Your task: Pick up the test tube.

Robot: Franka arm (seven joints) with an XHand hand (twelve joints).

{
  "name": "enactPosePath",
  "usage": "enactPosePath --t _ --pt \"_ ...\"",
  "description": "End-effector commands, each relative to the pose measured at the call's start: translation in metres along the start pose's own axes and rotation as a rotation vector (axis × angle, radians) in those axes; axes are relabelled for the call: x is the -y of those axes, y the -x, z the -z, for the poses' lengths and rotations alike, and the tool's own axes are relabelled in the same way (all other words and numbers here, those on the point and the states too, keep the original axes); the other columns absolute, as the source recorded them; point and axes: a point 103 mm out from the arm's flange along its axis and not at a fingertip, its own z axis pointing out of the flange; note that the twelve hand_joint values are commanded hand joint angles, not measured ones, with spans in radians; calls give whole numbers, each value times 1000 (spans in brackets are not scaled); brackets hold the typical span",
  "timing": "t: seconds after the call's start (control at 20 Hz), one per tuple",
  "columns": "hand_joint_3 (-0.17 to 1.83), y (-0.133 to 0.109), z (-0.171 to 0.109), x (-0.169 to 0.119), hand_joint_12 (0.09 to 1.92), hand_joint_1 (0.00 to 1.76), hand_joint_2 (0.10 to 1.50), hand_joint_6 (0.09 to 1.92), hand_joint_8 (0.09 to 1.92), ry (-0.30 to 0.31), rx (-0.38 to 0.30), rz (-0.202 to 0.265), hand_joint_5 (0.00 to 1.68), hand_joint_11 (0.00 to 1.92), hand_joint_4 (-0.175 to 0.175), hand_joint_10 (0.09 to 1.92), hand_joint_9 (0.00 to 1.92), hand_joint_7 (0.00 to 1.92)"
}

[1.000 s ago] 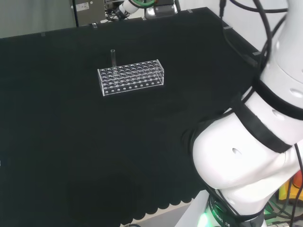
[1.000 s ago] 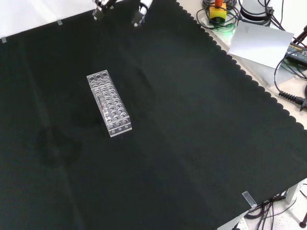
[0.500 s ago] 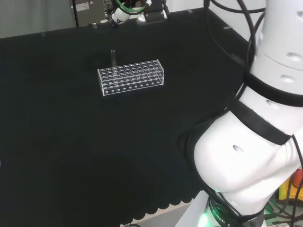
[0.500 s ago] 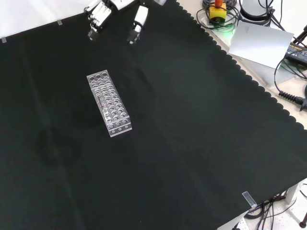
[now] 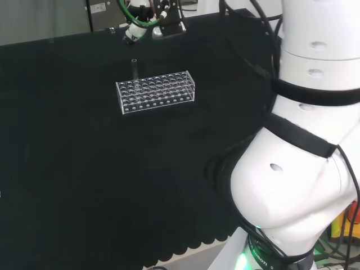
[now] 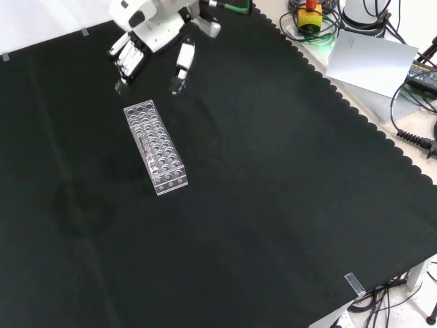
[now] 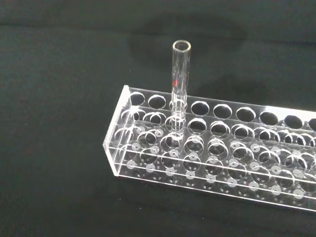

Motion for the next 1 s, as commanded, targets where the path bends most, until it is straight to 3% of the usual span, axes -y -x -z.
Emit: enactPosePath --t 0.05,1.0 --pt "-9 -5 -18 -26 1564 746 1005 87 892 -54 52 14 414 112 -134 869 423 493" --pt "-13 -1 -78 -51 1551 806 1007 155 867 -190 120 1 493 121 -141 834 483 585"
